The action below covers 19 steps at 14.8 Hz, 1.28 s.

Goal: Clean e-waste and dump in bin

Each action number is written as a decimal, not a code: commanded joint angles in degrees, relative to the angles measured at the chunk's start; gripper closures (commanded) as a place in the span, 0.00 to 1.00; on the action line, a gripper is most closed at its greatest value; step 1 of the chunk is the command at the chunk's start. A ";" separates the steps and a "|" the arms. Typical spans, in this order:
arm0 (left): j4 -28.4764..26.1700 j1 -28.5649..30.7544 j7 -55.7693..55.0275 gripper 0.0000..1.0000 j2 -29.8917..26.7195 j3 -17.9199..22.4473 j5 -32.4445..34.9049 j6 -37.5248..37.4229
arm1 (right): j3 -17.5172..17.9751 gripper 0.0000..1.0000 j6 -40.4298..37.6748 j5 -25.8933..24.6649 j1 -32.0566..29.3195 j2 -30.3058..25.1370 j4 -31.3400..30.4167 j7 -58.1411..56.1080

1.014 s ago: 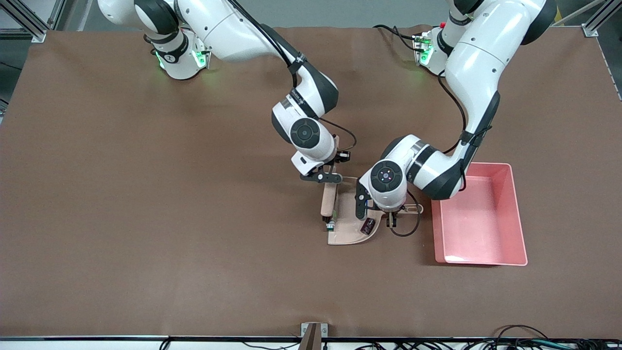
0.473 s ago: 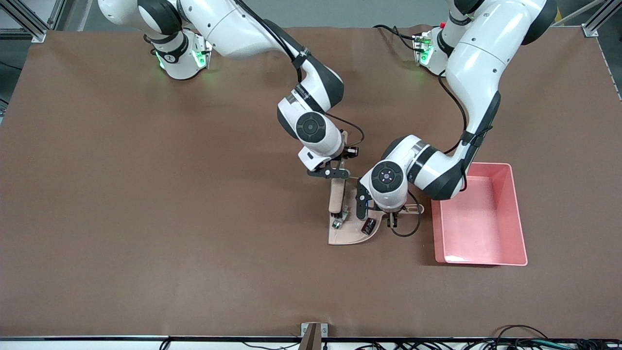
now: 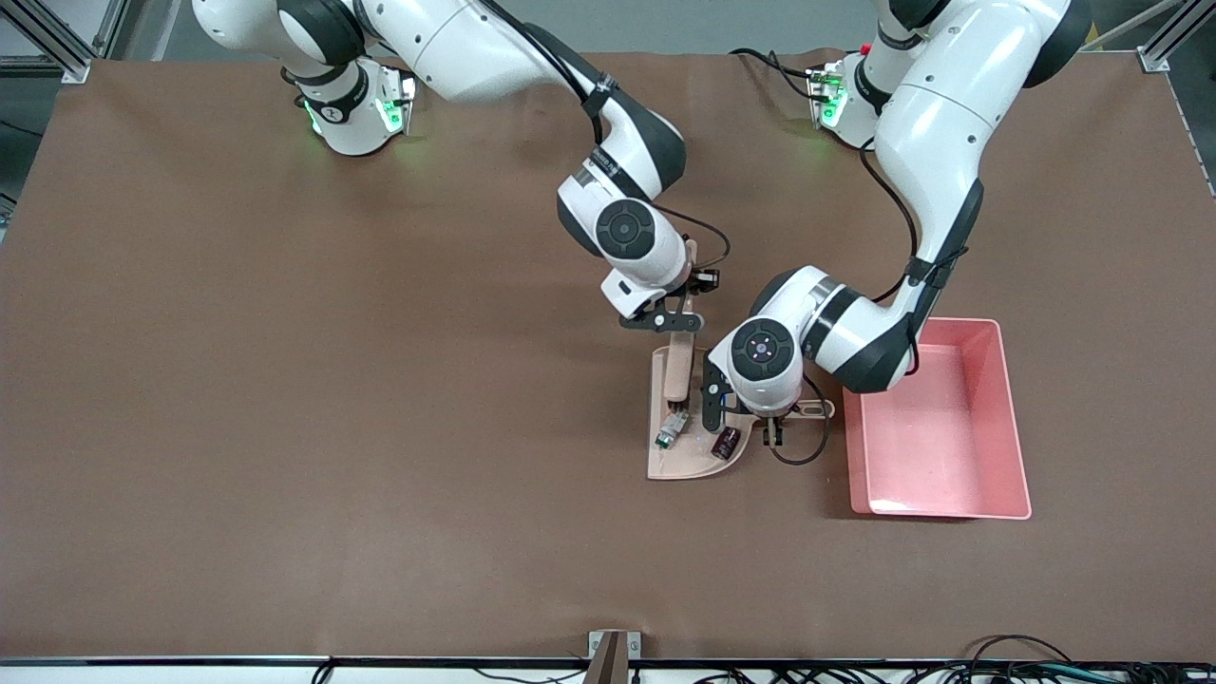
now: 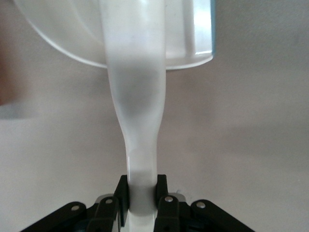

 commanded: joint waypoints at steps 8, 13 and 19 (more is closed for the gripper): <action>0.41 0.00 -1.21 0.98 -1.04 -0.46 0.73 0.34 | -1.54 1.00 -16.03 -0.98 -9.42 -7.01 -0.59 -4.16; 0.41 0.00 -1.47 0.99 -1.75 -1.69 0.20 7.28 | -5.86 1.00 -17.98 -10.66 -14.06 -19.82 -14.37 -6.00; 0.41 0.08 -4.46 0.99 -3.41 -3.28 -0.50 9.93 | -6.12 1.00 -12.80 -18.75 -23.02 -31.18 -31.70 -13.99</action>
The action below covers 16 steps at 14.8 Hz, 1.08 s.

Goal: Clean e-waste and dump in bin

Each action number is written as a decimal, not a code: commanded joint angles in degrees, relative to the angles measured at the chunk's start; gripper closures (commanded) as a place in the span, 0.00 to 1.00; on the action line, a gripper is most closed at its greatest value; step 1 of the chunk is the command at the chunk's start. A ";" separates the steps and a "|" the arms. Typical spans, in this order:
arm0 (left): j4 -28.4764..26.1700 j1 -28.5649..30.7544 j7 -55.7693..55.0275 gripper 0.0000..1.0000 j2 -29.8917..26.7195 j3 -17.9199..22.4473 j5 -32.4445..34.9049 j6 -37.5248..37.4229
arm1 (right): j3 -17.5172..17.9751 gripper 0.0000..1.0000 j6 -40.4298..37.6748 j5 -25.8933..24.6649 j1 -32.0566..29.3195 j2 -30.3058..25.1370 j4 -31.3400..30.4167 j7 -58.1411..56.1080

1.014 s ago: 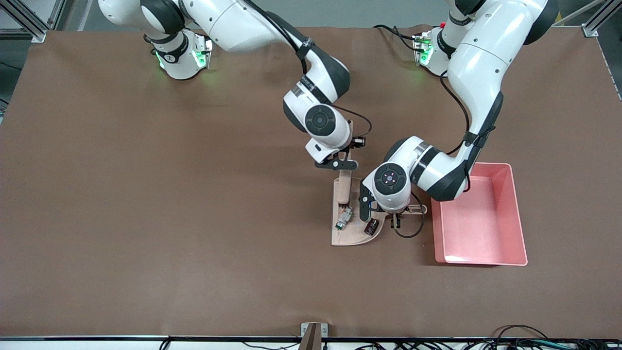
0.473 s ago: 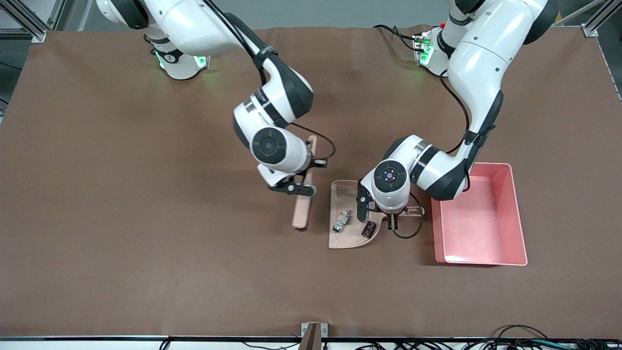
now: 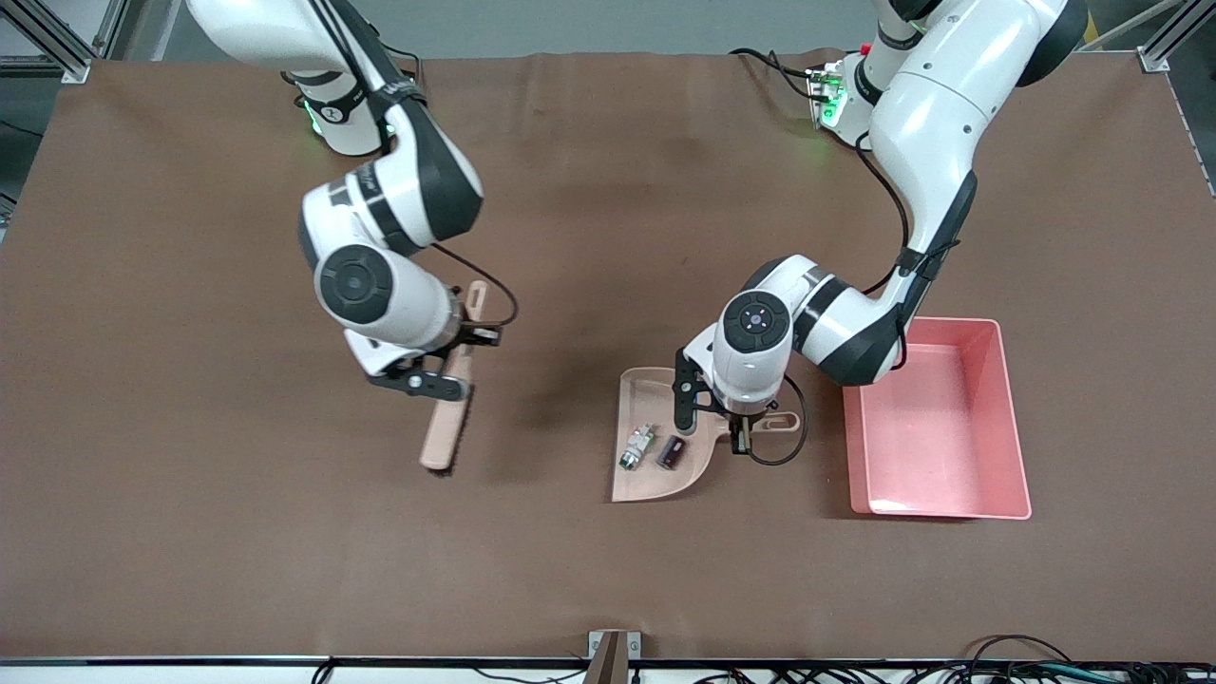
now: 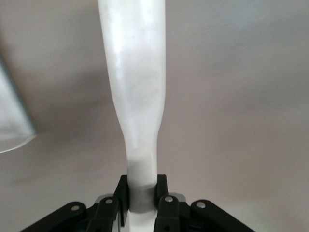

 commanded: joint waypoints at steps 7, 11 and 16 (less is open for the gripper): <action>-1.05 1.31 -1.14 0.99 -5.92 -0.25 -4.08 0.35 | 0.83 1.00 11.53 -3.16 -17.20 -19.35 -33.65 -23.99; -1.22 2.54 -0.88 0.99 -5.56 -0.16 -4.52 0.26 | 0.91 1.00 19.53 -7.90 -21.41 -23.77 -45.19 -25.41; -2.62 5.53 0.00 0.99 -4.60 -0.16 -4.88 0.26 | 0.83 1.00 25.41 -9.14 -26.07 -23.59 -49.50 -33.65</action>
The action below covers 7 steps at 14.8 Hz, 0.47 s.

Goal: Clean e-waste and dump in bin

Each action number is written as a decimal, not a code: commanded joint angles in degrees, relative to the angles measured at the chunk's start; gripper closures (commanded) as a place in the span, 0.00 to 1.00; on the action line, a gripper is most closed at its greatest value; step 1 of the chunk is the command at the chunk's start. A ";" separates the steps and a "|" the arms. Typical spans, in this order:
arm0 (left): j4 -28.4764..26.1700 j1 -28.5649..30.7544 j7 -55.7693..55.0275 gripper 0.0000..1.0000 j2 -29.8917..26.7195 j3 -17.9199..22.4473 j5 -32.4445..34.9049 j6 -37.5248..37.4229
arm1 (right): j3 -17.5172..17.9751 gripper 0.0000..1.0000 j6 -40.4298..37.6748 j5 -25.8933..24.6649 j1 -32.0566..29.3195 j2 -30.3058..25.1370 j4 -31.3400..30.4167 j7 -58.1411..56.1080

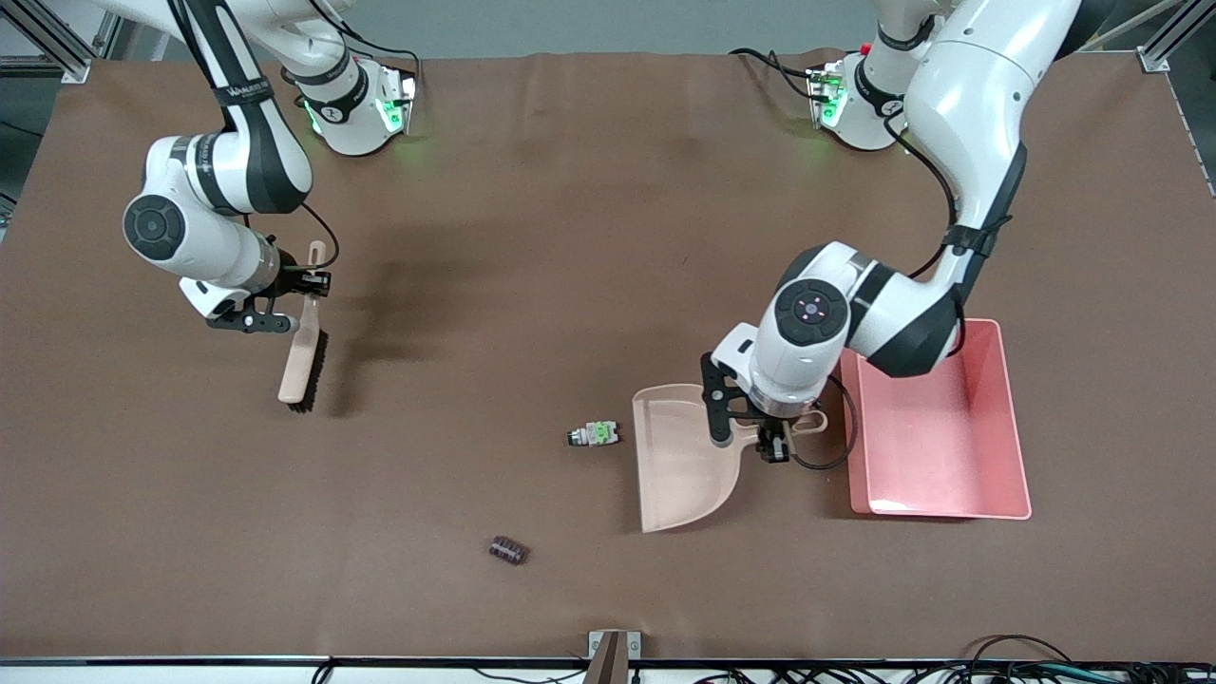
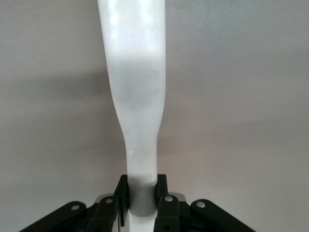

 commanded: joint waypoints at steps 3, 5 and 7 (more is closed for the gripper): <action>-4.10 2.29 0.85 0.98 1.06 -0.22 -0.34 0.25 | 1.11 1.00 3.87 -1.54 -8.21 -2.23 -4.97 -9.55; -5.07 1.77 0.94 0.98 2.29 0.04 0.36 0.25 | 1.11 1.00 4.75 -1.54 -8.22 -1.97 -5.50 -9.56; -5.16 1.42 0.94 0.97 3.87 0.04 4.21 0.25 | 1.11 0.76 4.58 -1.54 -8.05 -1.71 -5.42 -9.39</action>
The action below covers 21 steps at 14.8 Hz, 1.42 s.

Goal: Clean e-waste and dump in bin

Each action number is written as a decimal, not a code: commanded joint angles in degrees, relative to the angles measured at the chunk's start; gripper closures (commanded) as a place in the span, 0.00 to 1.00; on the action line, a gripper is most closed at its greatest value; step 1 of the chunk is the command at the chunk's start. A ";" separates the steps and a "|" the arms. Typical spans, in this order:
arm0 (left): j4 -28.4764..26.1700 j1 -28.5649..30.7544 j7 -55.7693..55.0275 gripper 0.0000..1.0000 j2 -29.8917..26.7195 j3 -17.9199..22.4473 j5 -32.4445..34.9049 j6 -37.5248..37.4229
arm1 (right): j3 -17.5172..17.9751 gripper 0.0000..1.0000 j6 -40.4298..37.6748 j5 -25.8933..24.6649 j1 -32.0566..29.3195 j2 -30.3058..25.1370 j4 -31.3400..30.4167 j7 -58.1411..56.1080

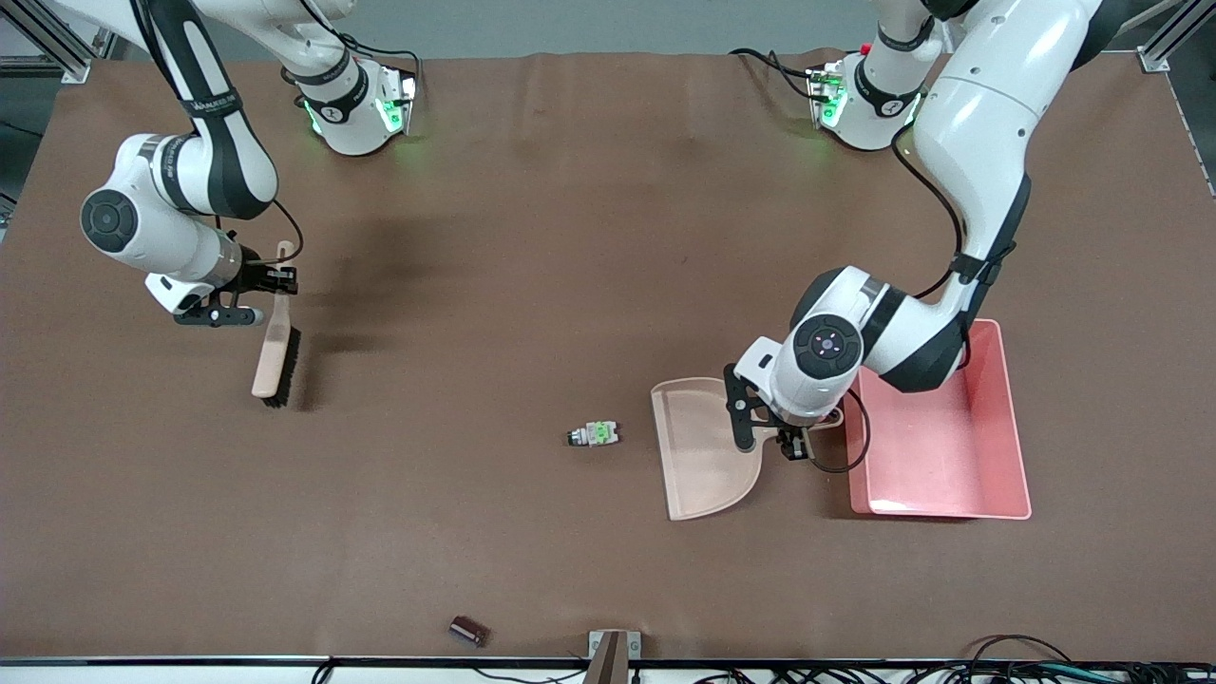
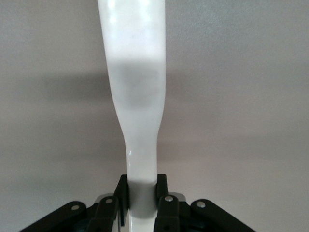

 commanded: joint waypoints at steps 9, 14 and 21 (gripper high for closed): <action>-0.42 -1.82 2.39 0.90 1.85 -0.17 5.59 0.05 | 3.65 0.34 -0.70 4.12 19.15 4.93 19.56 25.91; 0.98 -1.82 1.68 0.90 0.62 -0.44 4.71 -4.25 | 3.57 0.97 4.31 35.09 29.42 26.38 46.31 28.78; 4.50 -1.82 1.59 0.89 0.62 -1.23 4.71 -9.27 | 6.54 1.00 14.25 40.90 32.17 35.81 63.83 37.60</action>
